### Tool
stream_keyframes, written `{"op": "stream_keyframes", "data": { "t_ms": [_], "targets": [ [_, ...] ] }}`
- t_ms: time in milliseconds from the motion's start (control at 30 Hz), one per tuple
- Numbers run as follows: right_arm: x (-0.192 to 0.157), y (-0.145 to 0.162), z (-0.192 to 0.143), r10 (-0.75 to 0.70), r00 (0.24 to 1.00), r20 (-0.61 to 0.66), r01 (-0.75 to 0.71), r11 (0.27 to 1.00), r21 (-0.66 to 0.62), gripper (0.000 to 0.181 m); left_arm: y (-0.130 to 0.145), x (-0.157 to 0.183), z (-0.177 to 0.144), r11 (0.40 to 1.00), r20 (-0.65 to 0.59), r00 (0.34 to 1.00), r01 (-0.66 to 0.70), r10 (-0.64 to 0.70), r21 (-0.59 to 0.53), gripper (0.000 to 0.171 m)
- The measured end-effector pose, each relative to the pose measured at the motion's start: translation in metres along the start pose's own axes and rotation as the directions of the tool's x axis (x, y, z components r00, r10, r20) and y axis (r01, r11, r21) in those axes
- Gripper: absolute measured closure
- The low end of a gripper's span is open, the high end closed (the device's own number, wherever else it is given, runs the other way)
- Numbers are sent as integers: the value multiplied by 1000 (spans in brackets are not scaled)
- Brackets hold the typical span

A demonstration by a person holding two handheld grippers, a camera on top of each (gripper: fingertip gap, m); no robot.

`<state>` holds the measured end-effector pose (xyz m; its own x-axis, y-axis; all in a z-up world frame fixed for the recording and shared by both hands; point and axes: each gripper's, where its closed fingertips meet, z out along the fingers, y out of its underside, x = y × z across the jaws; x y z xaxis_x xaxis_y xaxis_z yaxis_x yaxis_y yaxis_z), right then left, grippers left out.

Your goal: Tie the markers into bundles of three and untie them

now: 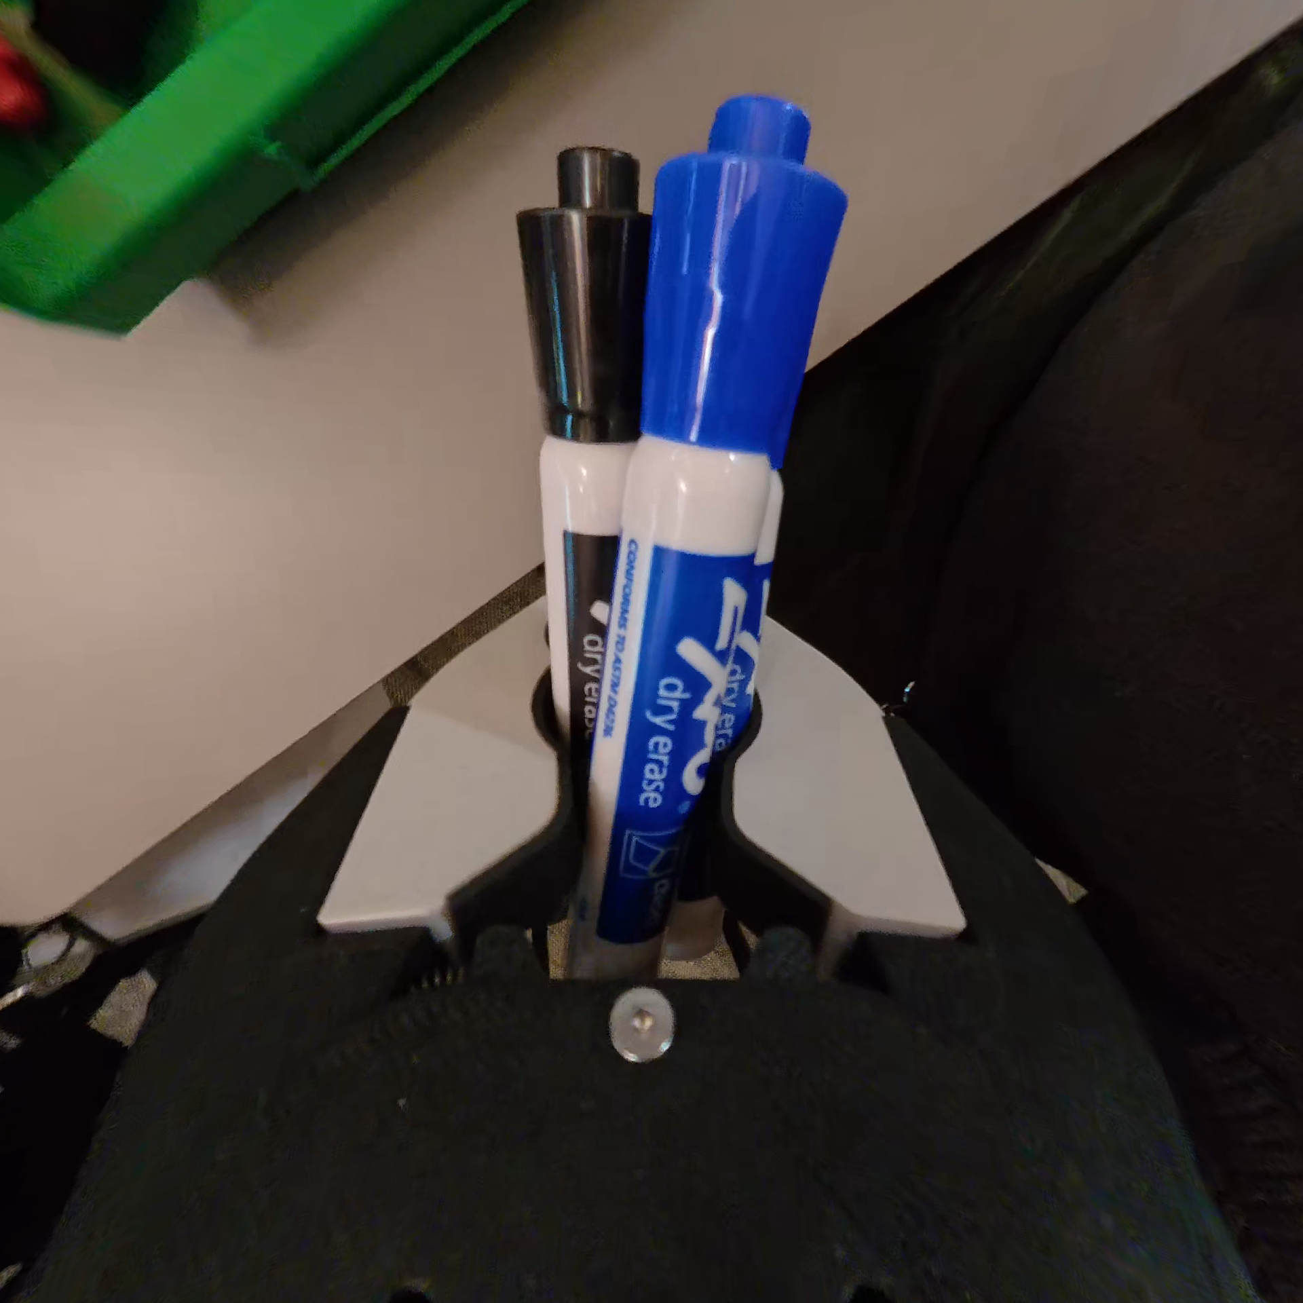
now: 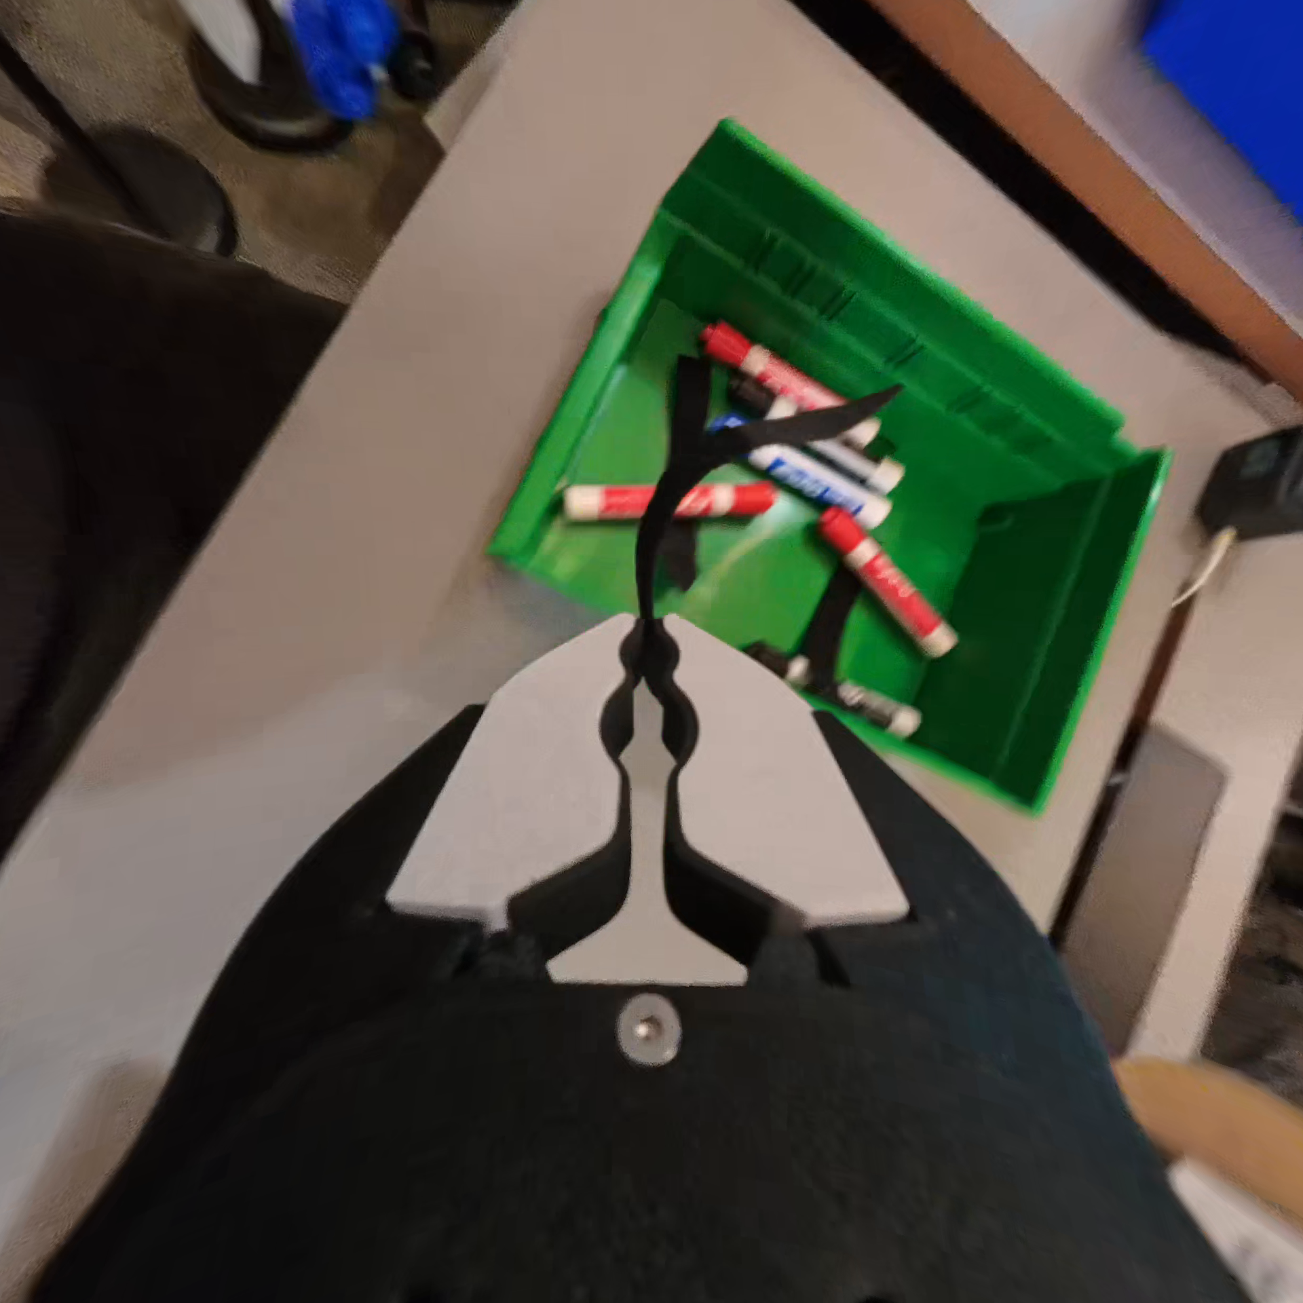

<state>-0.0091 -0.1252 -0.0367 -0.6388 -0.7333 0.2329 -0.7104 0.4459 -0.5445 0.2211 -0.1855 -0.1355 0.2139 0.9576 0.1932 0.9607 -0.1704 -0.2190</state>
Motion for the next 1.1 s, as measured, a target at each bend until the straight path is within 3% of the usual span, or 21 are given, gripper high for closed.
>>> {"op": "stream_keyframes", "data": {
  "t_ms": [67, 133, 267, 333, 367, 433, 500, 533, 600, 667, 767, 833, 900, 1100],
  "targets": [
    [-44, 27, -24, 91, 994, 57, -95, 993, 67, 179, -10, 16, 6, 998, -39, 998, -56, 55, -11, 127],
    [-87, 59, -23, 182, 975, 126, -191, 980, 61, 179, -21, 30, 13, 993, -65, 992, -112, 110, -27, 127],
    [-138, 170, 1, 201, 979, 46, -170, 913, -370, 179, -47, 48, 27, 975, -93, 974, -213, 207, -68, 127],
    [-149, 194, 2, 187, 982, 25, -159, 891, -425, 178, -63, 55, 32, 960, -89, 961, -268, 261, -81, 127],
    [-149, 202, 0, 195, 981, -6, -179, 887, -425, 173, -70, 59, 34, 952, -96, 954, -294, 285, -89, 127],
    [-142, 214, -12, 268, 958, -104, -287, 869, -403, 143, -84, 68, 38, 932, -100, 936, -347, 337, -103, 128],
    [-137, 214, -25, 367, 907, -207, -417, 852, -317, 116, -99, 76, 41, 912, -113, 916, -396, 384, -108, 128],
    [-135, 212, -31, 394, 879, -267, -458, 853, -250, 112, -106, 81, 43, 901, -121, 905, -421, 408, -107, 128],
    [-132, 207, -45, 463, 784, -414, -542, 835, -92, 114, -121, 92, 46, 874, -146, 876, -475, 459, -101, 128],
    [-133, 204, -57, 583, 611, -536, -635, 765, 108, 115, -135, 102, 51, 844, -171, 845, -527, 507, -97, 128],
    [-144, 197, -60, 825, 265, -499, -706, 518, 483, 113, -151, 112, 60, 799, -195, 802, -590, 564, -118, 128],
    [-157, 196, -49, 918, 95, -385, -723, 329, 607, 108, -162, 116, 66, 773, -208, 778, -622, 593, -125, 128],
    [-167, 195, -32, 942, 41, -333, -758, 247, 603, 97, -171, 120, 69, 752, -212, 760, -646, 615, -133, 128],
    [-156, 217, 7, 871, 16, -490, -821, 291, 491, 81, -186, 127, 71, 719, -214, 728, -682, 652, -129, 128]
  ]
}}
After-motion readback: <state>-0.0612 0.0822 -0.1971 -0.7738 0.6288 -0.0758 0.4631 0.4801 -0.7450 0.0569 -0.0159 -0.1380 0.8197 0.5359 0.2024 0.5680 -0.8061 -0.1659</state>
